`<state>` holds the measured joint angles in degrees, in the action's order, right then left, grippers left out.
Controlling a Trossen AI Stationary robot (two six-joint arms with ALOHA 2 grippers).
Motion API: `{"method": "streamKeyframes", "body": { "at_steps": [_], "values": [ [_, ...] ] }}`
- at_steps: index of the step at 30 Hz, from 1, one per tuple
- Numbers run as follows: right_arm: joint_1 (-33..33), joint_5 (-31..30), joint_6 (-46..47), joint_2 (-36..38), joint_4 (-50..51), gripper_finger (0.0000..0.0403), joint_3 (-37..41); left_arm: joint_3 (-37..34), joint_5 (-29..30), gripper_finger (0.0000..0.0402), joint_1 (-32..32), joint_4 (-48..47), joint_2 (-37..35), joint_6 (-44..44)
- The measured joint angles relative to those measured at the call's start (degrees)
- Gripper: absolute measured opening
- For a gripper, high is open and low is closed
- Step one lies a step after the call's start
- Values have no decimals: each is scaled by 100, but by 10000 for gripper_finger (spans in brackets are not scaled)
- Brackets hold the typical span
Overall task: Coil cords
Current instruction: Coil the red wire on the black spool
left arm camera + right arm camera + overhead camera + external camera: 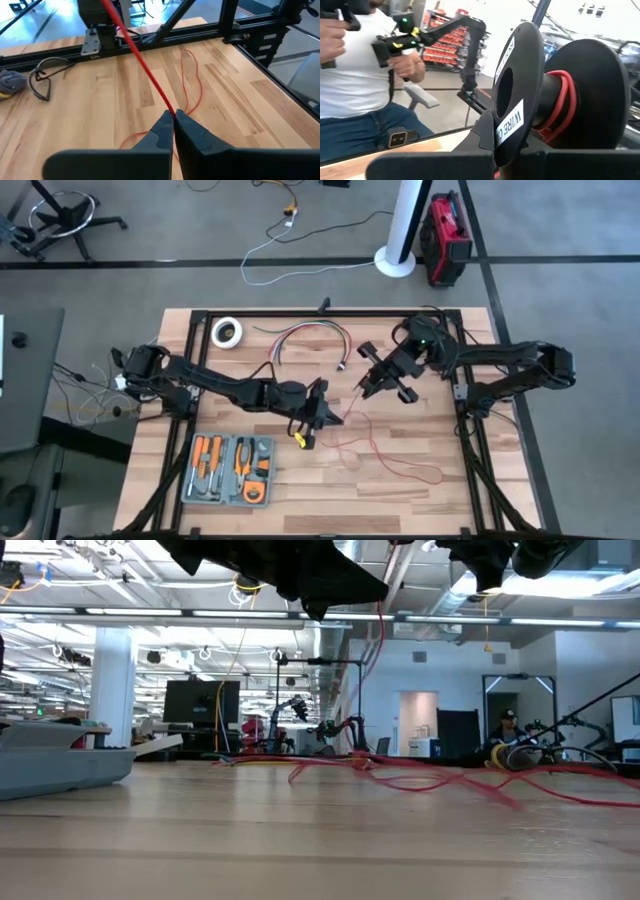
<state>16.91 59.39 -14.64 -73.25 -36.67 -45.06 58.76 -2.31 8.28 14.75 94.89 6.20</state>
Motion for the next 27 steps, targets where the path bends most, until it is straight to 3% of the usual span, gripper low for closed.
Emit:
{"method": "streamKeyframes", "body": {
  "at_steps": [6, 13, 17, 27],
  "values": [
    [7, -213, -106, 0, 114, 0, -3, -1, 2, 0, 7, -80, -43, -5],
    [22, -279, -515, 11, 902, 0, -22, 90, 105, 0, 194, -616, -585, 625],
    [-87, -124, -549, 9, 1088, 0, -22, 483, 540, 0, 213, -1395, -814, 921],
    [-262, -126, -1080, 0, 2218, 0, -20, 2061, 880, 0, 239, -3256, -850, 1769]
  ]
}}
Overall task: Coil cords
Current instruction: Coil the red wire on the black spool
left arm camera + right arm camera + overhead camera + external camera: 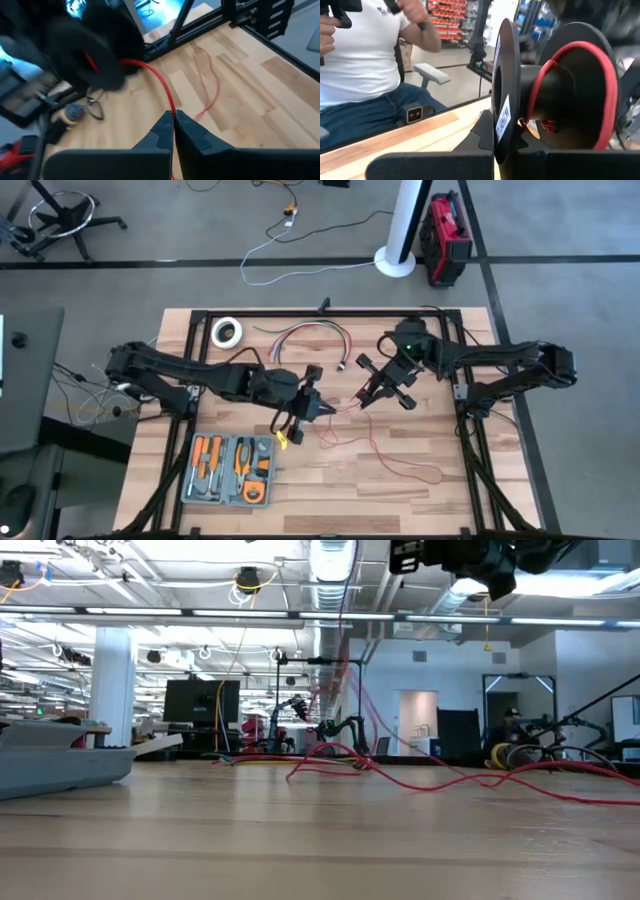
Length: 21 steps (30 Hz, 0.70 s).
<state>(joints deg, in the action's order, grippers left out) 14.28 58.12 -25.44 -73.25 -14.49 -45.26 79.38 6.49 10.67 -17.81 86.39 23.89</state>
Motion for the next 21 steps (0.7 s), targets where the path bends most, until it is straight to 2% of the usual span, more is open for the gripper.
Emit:
{"method": "streamKeyframes", "body": {
  "at_steps": [8, 14, 17, 21],
  "values": [
    [8, -5, -56, -12, 78, 0, 8, 807, -1, 0, 41, -514, -1, 720],
    [-312, 11, -29, -406, -131, 0, 14, 922, -42, 0, -237, -280, -2, 1192],
    [-529, 74, 207, -645, -602, 0, 12, 939, -177, 0, -386, -84, 101, 1226],
    [-678, 248, 290, -741, -696, 0, -116, 933, -328, 0, -499, -111, 302, 1238]
  ]
}}
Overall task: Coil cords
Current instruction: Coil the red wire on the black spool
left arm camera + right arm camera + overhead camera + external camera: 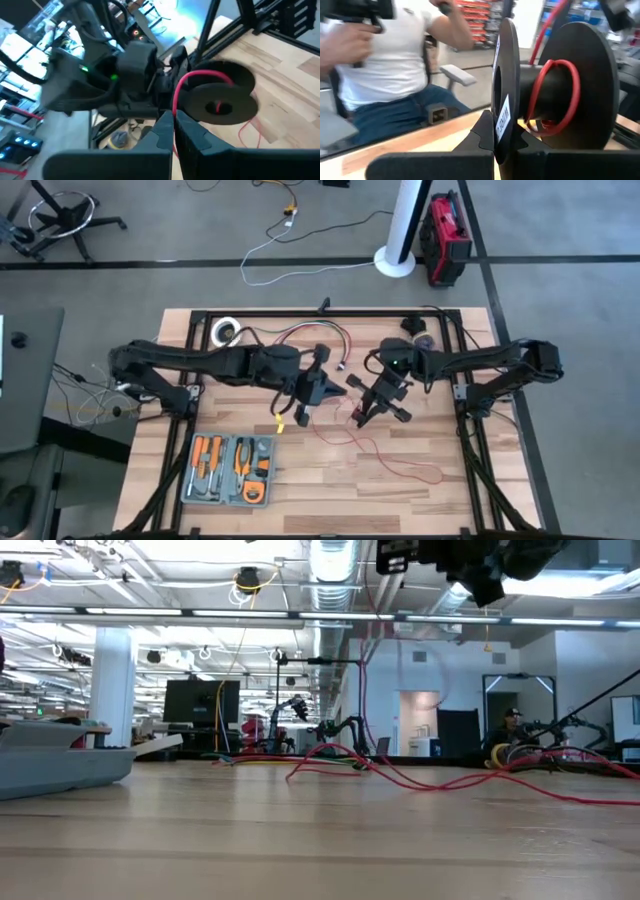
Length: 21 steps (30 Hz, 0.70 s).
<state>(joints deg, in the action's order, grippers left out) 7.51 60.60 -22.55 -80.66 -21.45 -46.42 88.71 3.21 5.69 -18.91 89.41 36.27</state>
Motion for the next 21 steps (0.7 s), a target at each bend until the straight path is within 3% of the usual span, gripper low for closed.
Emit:
{"method": "streamKeyframes", "body": {
  "at_steps": [15, 21],
  "values": [
    [-310, 47, -22, -2, 101, 0, -32, -4, 38, 0, -47, 445, 744, -238],
    [-286, -1, -129, 0, 176, 0, -32, -3, 67, 0, -50, 350, 714, -598]
  ]
}}
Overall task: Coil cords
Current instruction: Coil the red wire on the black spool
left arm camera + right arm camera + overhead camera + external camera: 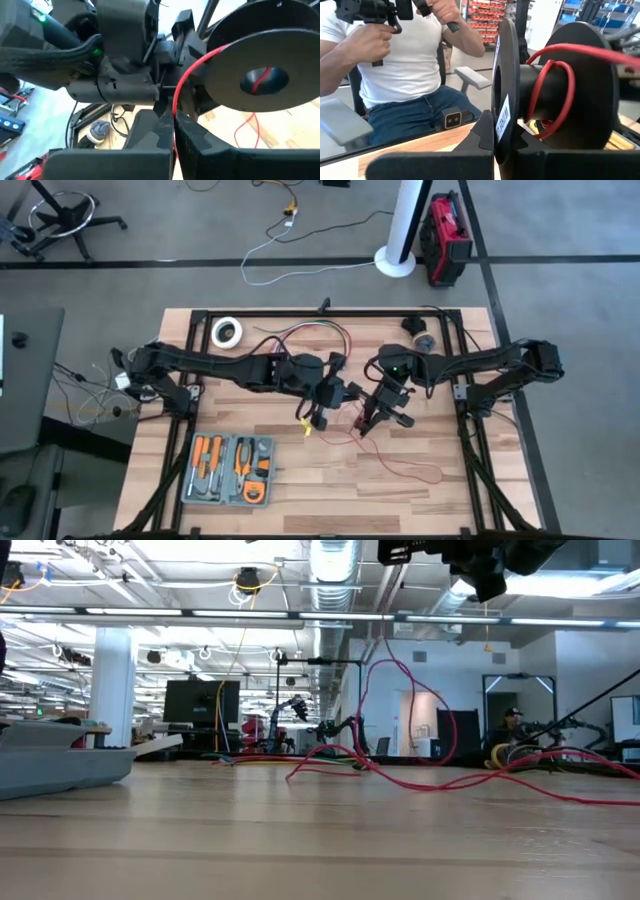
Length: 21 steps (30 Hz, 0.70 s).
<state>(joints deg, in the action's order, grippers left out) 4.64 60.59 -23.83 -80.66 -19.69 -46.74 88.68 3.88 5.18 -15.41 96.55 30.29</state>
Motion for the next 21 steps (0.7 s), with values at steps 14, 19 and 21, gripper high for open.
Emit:
{"method": "streamKeyframes", "body": {
  "at_steps": [14, 19, 21],
  "values": [
    [87, 219, -8, 186, -62, 0, 4, -27, -1764, 0, -221, -945, 9, -639],
    [237, 217, -7, 404, -84, 0, 4, -250, -1696, 0, -192, -874, 4, -905],
    [275, 243, -24, 443, -106, 0, 4, -301, -1594, 0, -172, -719, 3, -1002]
  ]
}}
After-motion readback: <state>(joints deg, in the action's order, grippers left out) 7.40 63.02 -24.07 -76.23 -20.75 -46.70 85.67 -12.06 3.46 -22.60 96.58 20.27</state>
